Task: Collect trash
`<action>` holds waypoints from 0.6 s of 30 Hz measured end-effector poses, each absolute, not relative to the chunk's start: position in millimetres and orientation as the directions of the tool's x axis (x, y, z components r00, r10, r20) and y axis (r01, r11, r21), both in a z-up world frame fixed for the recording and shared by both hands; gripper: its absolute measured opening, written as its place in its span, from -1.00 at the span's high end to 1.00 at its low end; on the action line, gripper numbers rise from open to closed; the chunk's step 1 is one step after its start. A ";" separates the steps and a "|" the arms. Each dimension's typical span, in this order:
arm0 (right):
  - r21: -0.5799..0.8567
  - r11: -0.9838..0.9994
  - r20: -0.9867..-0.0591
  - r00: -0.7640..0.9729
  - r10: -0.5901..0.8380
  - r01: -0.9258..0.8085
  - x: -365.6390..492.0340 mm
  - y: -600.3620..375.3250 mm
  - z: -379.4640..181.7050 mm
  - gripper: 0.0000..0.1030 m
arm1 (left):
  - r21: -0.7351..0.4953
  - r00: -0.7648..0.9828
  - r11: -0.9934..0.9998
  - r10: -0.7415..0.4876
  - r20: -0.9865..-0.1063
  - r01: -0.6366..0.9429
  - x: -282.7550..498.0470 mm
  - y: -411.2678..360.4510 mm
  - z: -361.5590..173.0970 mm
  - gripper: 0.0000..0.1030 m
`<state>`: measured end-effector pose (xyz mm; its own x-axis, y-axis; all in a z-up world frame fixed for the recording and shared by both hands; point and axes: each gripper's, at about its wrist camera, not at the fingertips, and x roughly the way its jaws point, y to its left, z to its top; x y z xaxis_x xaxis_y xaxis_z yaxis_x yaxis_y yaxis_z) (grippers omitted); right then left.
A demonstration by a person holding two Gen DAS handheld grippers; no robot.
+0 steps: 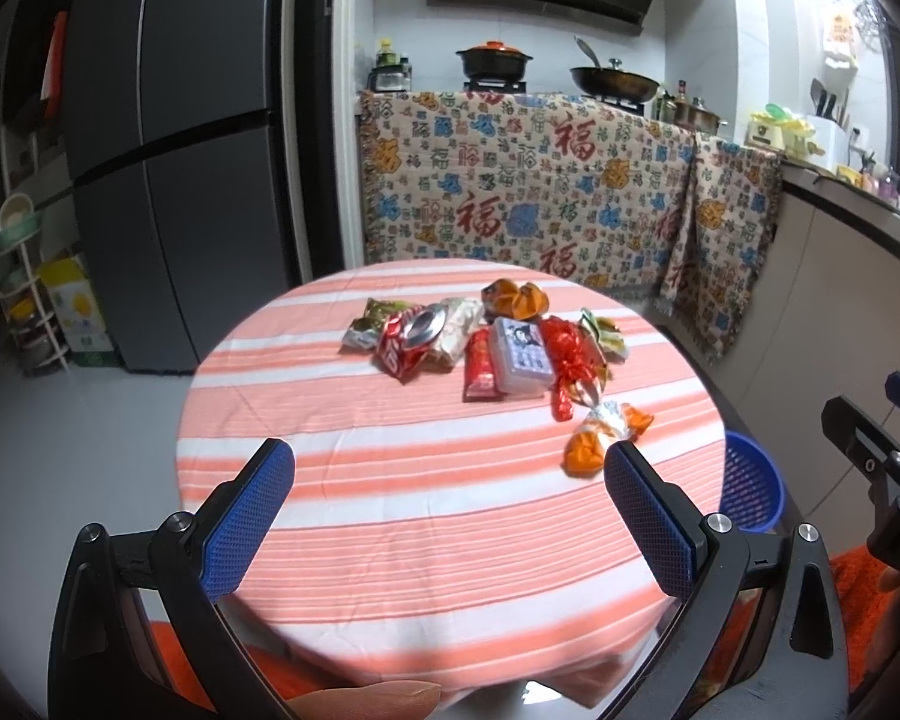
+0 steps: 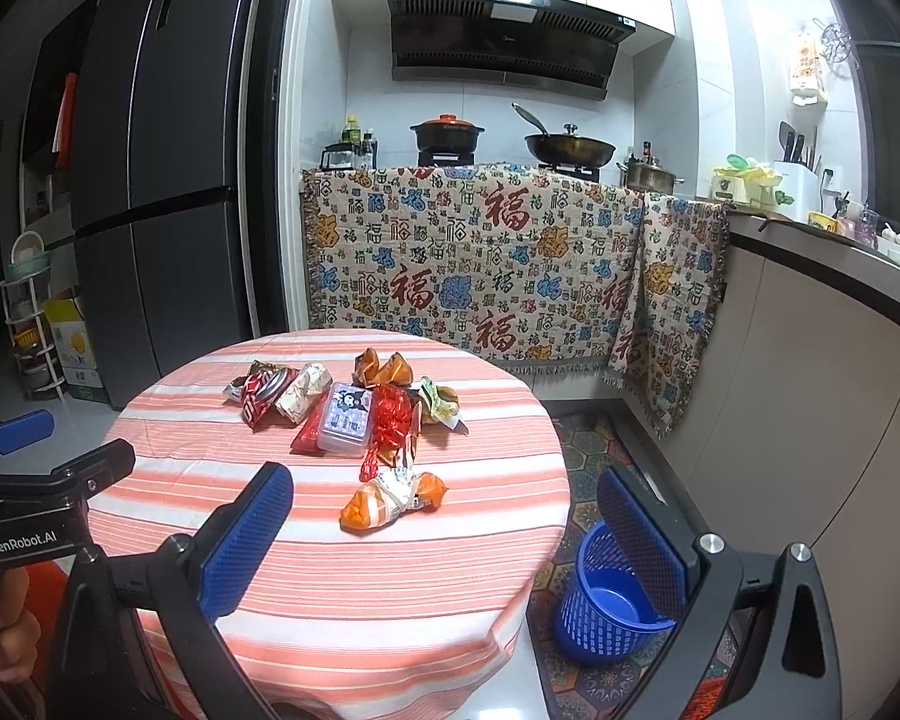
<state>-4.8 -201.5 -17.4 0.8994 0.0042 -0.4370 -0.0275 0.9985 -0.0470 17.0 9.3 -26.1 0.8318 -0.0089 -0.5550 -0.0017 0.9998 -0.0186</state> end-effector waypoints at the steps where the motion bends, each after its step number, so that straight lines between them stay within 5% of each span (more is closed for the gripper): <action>1: -0.046 0.999 -0.442 0.897 0.004 -0.027 -3.2 -201.9 -19.2 -1.00 | -0.018 0.830 1.000 -0.008 -0.557 -0.003 18.5 9.7 -27.1 -0.99; 18: -0.052 0.998 -0.502 0.865 0.000 -0.031 30.7 -197.7 -55.7 -1.00 | -0.028 0.791 0.999 -0.001 -0.611 -0.020 50.8 19.9 -63.8 -1.00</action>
<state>30.7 -197.7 -55.7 0.8648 0.0004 -0.5021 -0.0307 0.9982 -0.0520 50.8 19.9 -63.8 0.7913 -0.0014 -0.6114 -0.0202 0.9994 -0.0285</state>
